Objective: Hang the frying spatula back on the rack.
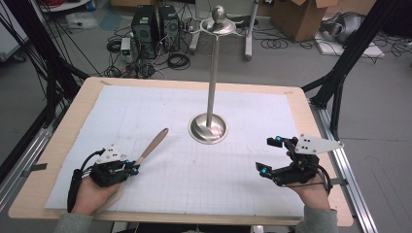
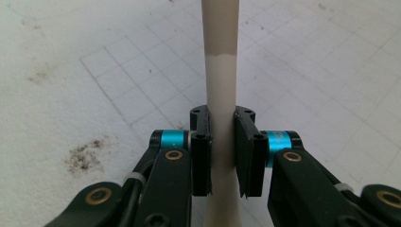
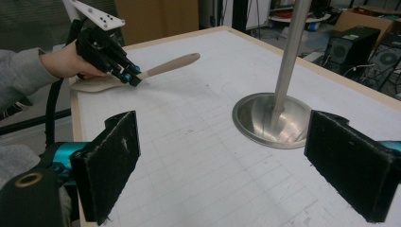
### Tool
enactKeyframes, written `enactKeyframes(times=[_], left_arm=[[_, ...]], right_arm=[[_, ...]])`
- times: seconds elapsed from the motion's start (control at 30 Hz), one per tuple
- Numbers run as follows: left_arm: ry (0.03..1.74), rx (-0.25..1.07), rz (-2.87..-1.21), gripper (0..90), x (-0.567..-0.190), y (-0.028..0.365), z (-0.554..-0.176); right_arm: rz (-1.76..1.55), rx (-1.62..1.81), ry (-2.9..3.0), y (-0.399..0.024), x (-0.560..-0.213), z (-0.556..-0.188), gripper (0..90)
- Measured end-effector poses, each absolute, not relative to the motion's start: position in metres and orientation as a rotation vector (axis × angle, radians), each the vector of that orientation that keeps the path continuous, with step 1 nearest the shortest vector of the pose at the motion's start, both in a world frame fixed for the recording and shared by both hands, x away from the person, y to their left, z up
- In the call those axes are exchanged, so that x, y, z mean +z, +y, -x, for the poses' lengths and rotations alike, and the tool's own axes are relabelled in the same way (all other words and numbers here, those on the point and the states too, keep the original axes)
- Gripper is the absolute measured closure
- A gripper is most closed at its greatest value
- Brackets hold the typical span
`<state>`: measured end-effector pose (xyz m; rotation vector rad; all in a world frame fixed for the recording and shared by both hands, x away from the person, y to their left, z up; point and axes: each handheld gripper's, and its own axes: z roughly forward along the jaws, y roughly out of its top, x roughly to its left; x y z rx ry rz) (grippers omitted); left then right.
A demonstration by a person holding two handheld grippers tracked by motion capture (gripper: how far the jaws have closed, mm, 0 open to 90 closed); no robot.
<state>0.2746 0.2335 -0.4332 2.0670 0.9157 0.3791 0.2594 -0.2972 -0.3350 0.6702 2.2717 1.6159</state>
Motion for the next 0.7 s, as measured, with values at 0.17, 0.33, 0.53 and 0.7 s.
enactKeyframes(times=[0.17,0.33,0.53,0.7], left_arm=[[0.902,0.387,-2.033,77.9,-0.423,0.235,-0.275],[0.896,0.391,-2.017,77.9,-0.417,0.233,-0.277],[0.891,0.387,-1.972,77.8,-0.409,0.233,-0.281],[0.883,0.416,-1.949,77.8,-0.404,0.231,-0.281]], right_arm=[[-0.678,1.609,2.258,-0.299,-0.335,-0.258,10.2],[-0.696,1.602,2.208,-0.302,-0.334,-0.255,10.2],[-0.717,1.623,2.149,-0.311,-0.331,-0.249,10.2],[-0.725,1.625,2.146,-0.313,-0.331,-0.247,10.2]])
